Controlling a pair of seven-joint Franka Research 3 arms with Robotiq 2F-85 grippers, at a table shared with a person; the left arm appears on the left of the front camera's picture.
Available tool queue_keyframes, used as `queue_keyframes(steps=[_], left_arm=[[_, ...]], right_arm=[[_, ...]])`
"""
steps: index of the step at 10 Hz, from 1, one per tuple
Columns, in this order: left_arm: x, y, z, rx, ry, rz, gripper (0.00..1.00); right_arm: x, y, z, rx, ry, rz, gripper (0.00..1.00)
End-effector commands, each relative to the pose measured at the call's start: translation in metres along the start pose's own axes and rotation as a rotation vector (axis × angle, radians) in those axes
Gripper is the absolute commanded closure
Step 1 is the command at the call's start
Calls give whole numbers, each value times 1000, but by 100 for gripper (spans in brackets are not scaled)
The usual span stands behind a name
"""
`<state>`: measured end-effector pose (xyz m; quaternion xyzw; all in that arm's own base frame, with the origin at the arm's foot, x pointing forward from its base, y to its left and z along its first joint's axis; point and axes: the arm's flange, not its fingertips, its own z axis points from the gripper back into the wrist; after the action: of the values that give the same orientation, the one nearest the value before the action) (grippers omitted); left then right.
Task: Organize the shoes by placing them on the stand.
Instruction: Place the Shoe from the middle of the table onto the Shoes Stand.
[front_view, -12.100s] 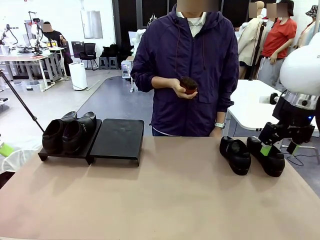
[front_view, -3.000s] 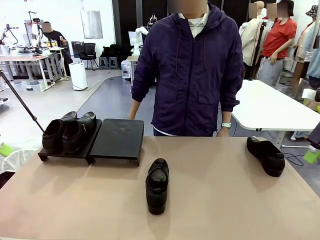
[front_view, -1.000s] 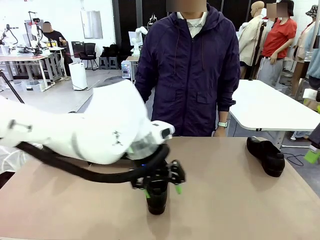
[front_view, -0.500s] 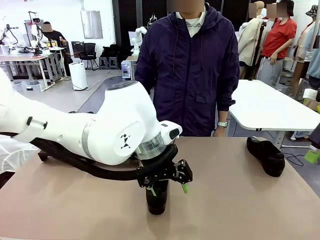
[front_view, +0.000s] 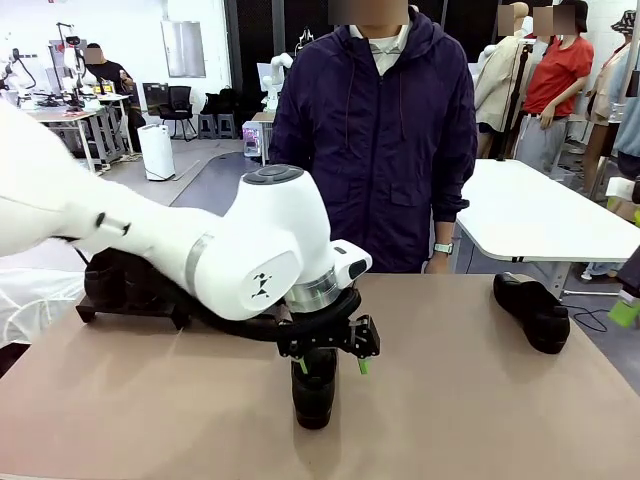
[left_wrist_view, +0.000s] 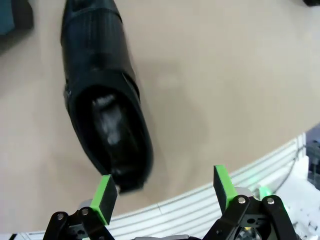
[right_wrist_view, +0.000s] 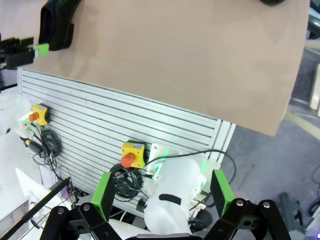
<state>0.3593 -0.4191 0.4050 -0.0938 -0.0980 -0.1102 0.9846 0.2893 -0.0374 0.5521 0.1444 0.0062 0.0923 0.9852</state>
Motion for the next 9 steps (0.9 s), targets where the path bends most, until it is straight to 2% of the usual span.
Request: queue_keyframes(steps=[1,5,8,9], left_arm=[[28,-23,-14,56,1,17,0],[49,-27,-46,93,47,26,0],[55,-27,-65,143,39,66,0],[54,-27,-67,156,49,72,58]], right_arm=[[0,0,1,12,2,0,0],[0,0,1,12,2,0,0],[0,0,1,12,2,0,0],[0,0,1,12,2,0,0]])
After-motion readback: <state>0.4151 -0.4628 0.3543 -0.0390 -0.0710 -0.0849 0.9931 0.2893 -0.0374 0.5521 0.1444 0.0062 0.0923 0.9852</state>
